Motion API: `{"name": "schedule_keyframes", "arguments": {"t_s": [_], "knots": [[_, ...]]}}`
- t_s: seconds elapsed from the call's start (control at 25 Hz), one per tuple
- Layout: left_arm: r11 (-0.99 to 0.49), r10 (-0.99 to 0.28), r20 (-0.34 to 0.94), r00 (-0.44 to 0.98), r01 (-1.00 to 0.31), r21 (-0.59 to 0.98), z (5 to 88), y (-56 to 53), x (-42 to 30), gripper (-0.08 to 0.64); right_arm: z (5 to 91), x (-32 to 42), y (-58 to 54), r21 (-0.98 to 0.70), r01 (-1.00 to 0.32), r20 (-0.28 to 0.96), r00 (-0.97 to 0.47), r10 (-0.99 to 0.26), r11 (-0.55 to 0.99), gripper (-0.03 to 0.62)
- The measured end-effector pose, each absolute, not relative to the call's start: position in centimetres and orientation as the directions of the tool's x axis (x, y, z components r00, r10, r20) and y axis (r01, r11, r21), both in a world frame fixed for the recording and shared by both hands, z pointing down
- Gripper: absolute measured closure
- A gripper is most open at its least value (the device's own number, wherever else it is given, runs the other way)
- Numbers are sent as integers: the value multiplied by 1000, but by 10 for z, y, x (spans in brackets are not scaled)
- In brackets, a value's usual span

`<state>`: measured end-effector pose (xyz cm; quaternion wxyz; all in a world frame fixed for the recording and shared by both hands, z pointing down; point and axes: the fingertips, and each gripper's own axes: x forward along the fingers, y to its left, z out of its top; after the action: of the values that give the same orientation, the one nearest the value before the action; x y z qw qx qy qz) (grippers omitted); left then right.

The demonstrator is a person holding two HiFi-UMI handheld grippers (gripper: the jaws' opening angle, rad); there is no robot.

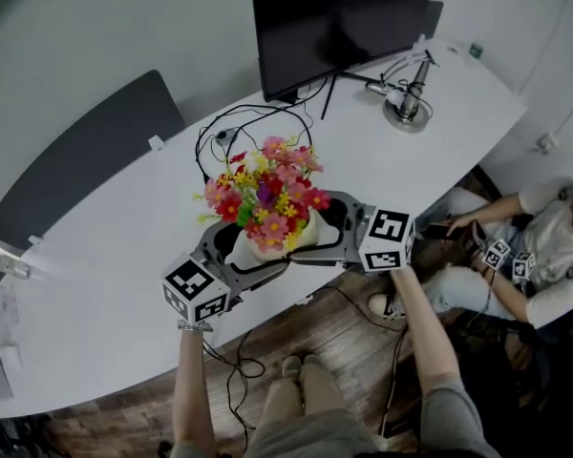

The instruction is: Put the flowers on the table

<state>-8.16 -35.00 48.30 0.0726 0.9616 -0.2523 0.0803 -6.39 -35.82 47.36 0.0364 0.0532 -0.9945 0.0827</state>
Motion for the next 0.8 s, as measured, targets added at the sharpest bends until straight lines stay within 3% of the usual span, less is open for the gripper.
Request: {"name": "schedule_keyframes", "arguments": {"t_s": [0.8], "knots": [[-819, -519, 256, 816, -560, 125, 547, -361, -89, 110, 536, -73, -370, -187, -72, 147, -988, -44, 980, 144]]}}
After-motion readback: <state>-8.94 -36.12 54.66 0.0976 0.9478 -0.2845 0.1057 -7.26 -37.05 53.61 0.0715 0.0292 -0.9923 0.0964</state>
